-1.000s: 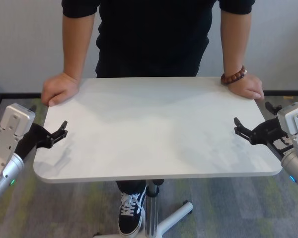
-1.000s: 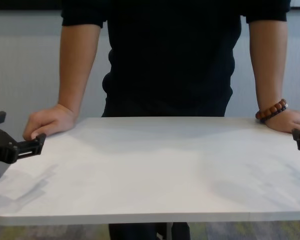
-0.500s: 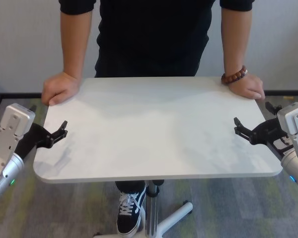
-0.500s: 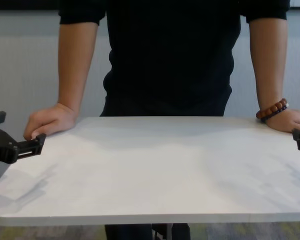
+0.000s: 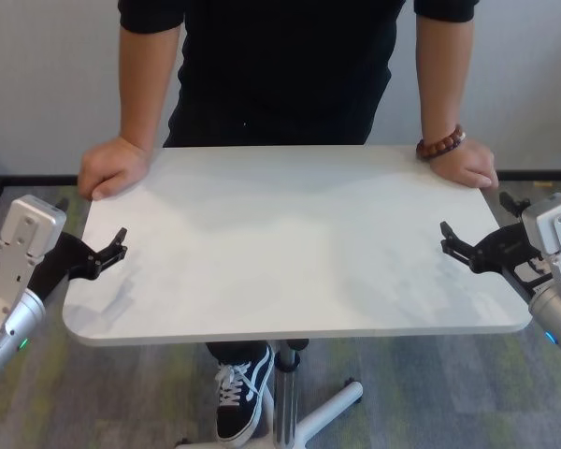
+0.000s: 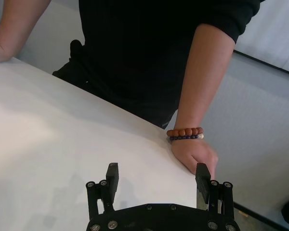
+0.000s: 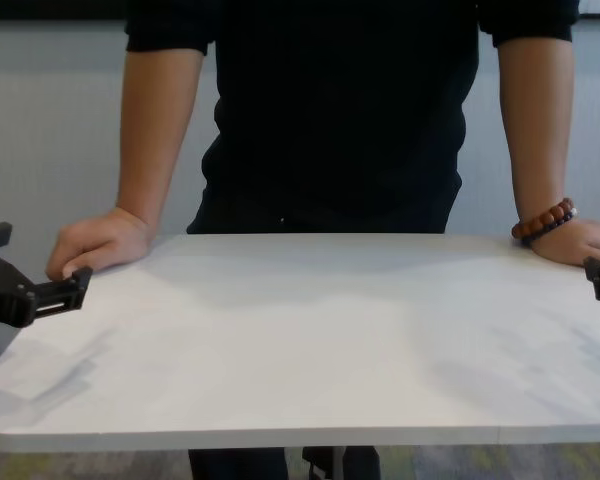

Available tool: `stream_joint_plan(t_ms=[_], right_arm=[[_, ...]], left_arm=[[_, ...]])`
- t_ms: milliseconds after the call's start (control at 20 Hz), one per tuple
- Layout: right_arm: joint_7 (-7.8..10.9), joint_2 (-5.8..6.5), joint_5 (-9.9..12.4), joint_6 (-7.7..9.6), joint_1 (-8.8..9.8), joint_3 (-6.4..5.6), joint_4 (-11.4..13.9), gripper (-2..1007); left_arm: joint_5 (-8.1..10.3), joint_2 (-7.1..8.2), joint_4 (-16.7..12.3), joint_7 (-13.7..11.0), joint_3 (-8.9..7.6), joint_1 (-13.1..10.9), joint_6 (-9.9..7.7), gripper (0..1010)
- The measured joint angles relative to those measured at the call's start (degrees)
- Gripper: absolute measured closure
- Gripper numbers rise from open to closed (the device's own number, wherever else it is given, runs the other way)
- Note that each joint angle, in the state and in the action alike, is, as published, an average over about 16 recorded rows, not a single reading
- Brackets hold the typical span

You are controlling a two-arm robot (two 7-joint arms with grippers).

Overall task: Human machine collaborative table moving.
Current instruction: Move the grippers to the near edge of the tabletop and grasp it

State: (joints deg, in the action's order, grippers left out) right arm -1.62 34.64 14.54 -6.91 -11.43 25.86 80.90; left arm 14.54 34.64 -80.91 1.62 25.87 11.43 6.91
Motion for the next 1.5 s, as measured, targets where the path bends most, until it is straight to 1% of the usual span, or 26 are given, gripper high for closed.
stream_joint_plan(t_ms=[1500], right_arm=[[0.00, 0.00, 0.00, 0.00, 0.00, 0.00, 0.00, 4]], left_arm=[[0.00, 0.00, 0.00, 0.00, 0.00, 0.00, 0.00, 10]])
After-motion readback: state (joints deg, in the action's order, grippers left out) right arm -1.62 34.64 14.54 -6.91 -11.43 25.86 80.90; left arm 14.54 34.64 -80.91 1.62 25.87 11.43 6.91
